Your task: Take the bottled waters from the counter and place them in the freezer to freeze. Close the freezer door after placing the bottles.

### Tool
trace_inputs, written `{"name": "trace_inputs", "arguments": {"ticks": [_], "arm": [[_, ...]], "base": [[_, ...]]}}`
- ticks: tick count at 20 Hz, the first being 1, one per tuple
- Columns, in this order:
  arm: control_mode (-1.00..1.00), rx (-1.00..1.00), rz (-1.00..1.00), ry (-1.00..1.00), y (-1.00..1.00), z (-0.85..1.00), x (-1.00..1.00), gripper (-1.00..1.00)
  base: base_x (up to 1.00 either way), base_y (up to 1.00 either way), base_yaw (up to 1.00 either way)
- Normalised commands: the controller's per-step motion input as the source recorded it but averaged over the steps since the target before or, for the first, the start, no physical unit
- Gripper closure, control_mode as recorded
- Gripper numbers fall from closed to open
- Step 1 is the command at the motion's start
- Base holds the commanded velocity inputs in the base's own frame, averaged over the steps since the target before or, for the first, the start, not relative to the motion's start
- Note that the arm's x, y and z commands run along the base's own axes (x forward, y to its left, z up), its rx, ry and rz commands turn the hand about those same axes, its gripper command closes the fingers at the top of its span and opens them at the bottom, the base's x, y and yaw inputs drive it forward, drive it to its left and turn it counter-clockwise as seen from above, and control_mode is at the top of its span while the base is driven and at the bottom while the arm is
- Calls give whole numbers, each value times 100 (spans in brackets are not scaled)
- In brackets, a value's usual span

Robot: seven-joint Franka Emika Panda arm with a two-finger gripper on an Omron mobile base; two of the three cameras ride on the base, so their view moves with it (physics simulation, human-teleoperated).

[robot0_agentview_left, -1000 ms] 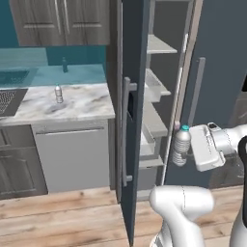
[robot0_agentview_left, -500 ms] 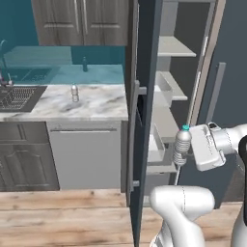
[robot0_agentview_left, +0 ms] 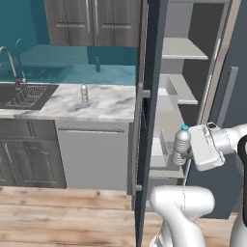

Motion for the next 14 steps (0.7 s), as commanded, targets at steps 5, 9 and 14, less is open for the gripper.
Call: {"name": "trace_inputs", "arguments": {"ticks": [5, 9, 14], "arm": [[100, 0, 0, 0, 0, 0, 0, 100], [100, 0, 0, 0, 0, 0, 0, 100], [100, 0, 0, 0, 0, 0, 0, 100]], "base": [[0, -34, 8], [0, -45, 1], [10, -55, 0]]}}
